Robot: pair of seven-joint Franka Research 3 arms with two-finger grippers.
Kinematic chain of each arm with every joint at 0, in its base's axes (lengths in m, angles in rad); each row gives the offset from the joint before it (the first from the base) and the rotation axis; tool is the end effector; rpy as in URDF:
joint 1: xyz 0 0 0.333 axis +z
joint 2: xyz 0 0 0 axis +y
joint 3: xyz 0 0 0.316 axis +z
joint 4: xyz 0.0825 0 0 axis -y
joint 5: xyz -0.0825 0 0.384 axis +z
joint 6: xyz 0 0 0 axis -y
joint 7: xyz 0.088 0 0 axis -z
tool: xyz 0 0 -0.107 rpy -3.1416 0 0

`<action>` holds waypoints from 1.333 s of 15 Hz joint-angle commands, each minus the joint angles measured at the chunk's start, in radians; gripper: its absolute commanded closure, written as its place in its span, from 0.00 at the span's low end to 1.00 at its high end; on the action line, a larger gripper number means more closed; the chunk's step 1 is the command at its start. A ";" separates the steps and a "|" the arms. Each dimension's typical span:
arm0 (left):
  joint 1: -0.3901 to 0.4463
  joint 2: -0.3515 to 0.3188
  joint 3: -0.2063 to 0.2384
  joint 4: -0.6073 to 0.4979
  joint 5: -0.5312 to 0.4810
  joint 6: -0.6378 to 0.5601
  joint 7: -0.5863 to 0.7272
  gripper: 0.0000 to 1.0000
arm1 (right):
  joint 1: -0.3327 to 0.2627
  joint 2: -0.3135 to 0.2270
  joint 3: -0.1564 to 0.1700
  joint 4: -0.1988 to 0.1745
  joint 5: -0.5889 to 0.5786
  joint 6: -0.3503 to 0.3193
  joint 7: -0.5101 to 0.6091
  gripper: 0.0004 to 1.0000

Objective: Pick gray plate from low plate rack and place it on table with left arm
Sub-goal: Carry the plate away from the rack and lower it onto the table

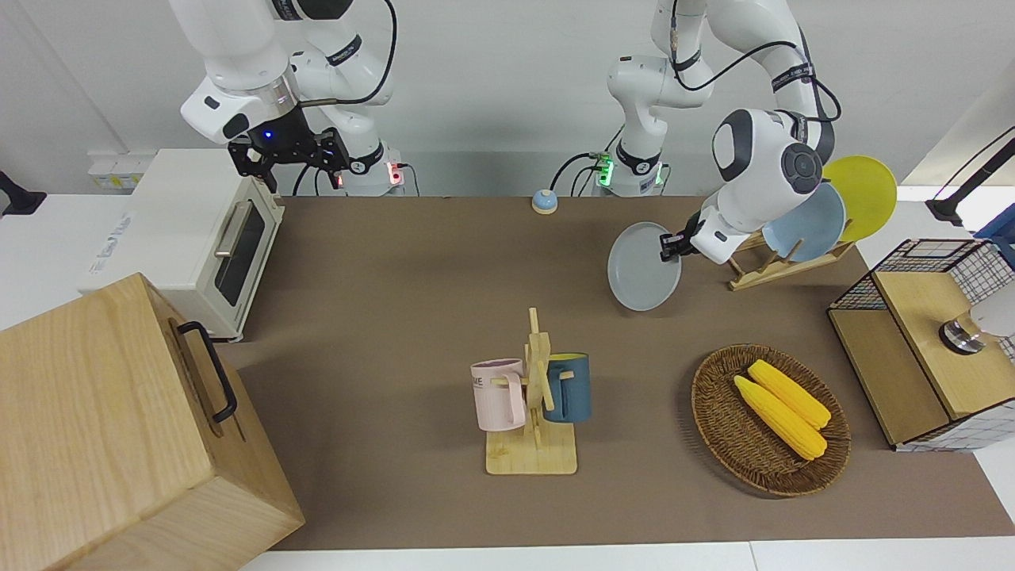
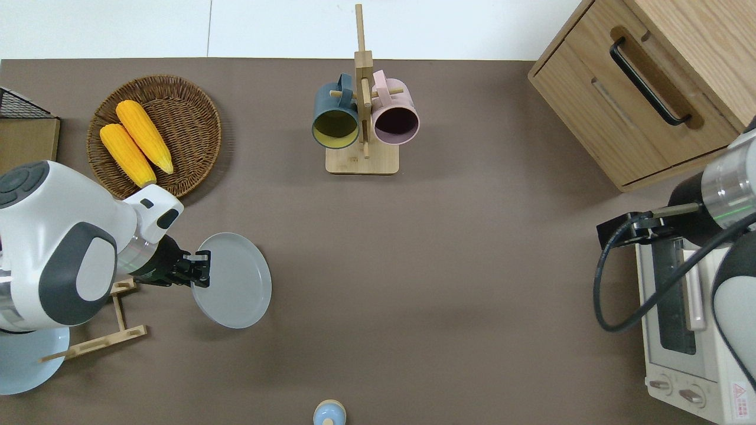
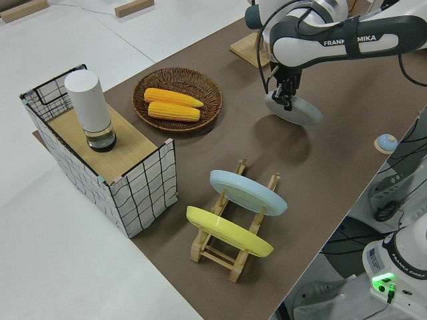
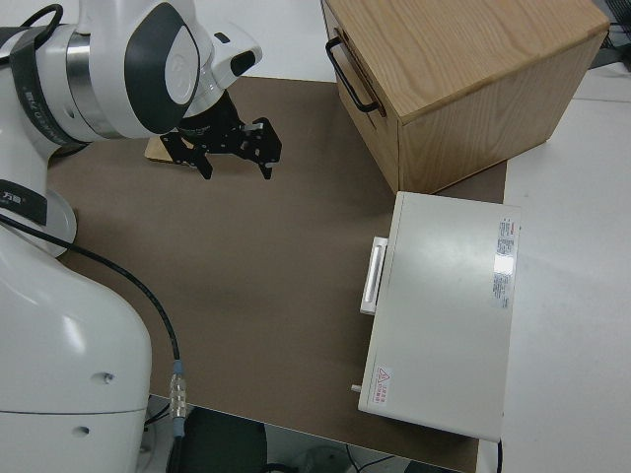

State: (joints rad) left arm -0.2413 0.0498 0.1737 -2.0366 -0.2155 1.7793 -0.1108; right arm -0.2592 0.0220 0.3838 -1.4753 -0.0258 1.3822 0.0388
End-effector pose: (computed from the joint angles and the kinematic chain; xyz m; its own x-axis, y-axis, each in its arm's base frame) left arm 0.5229 -0.0546 0.4003 0.9420 0.0912 -0.3231 0.1438 -0.9792 0.1429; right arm 0.5375 0.0615 0.6421 0.9904 0.0809 -0.1125 0.0839 -0.9962 0.0219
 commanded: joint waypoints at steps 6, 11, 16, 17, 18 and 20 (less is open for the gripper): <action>-0.012 -0.007 -0.003 -0.037 0.005 0.063 -0.010 0.03 | -0.023 -0.002 0.021 0.007 -0.006 -0.011 0.012 0.02; -0.012 -0.021 -0.003 -0.021 0.062 0.042 -0.007 0.01 | -0.023 -0.002 0.021 0.007 -0.005 -0.011 0.012 0.02; -0.009 -0.047 0.017 0.074 0.172 -0.056 0.002 0.01 | -0.023 -0.002 0.021 0.007 -0.006 -0.011 0.012 0.02; -0.007 -0.053 0.021 0.096 0.183 -0.083 0.005 0.01 | -0.023 -0.002 0.021 0.007 -0.005 -0.011 0.012 0.02; -0.006 -0.059 0.026 0.125 0.194 -0.109 0.007 0.01 | -0.023 -0.004 0.021 0.007 -0.006 -0.011 0.012 0.02; 0.003 -0.074 0.026 0.182 0.199 -0.135 0.008 0.01 | -0.023 -0.002 0.020 0.006 -0.005 -0.011 0.012 0.02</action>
State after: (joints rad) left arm -0.2419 0.0012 0.1910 -1.9329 -0.0443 1.7057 -0.1096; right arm -0.2592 0.0220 0.3838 -1.4753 -0.0258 1.3822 0.0388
